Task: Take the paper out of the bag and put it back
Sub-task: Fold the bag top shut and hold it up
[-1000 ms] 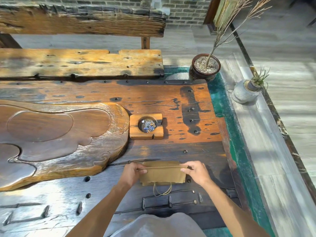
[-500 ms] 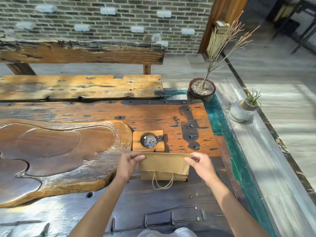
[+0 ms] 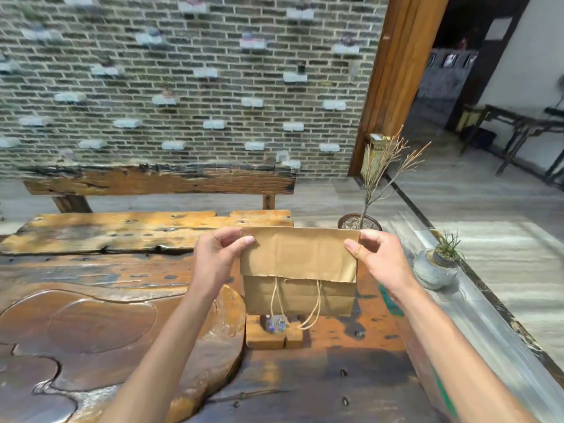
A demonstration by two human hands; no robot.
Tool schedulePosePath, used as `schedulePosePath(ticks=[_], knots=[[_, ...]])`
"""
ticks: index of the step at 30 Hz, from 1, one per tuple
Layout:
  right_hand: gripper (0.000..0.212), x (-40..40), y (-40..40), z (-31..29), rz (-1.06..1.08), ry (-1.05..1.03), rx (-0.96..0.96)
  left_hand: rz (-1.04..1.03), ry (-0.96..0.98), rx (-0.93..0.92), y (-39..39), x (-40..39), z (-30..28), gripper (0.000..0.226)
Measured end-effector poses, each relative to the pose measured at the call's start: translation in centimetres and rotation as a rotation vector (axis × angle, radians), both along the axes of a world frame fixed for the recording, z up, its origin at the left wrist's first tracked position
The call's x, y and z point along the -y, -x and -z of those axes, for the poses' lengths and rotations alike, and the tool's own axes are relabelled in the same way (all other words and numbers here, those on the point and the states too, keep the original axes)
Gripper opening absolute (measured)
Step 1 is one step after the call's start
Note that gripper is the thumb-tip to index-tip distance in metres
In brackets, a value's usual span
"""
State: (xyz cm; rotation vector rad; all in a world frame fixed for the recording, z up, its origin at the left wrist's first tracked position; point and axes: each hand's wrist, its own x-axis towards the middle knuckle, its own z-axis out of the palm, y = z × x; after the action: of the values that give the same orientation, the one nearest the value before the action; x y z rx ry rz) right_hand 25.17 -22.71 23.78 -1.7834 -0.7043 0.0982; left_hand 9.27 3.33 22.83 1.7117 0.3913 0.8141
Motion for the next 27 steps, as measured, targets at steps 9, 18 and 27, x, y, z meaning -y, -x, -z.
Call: schedulePosePath(ticks=[9, 18, 27], knots=[[0.018, -2.2, 0.8, -12.2, -0.004, -0.208, 0.170, -0.021, -0.089, 0.270, 0.1, -1.7, -12.6, 0.013], [0.029, -3.4, 3.2, -20.1, -0.016, -0.288, 0.357, -0.040, -0.151, 0.398, 2.0, -2.5, -19.7, 0.016], [0.019, -7.1, 6.6, -21.2, -0.098, -0.326, 0.321, -0.126, -0.155, 0.403, 7.6, -4.3, -21.1, 0.016]])
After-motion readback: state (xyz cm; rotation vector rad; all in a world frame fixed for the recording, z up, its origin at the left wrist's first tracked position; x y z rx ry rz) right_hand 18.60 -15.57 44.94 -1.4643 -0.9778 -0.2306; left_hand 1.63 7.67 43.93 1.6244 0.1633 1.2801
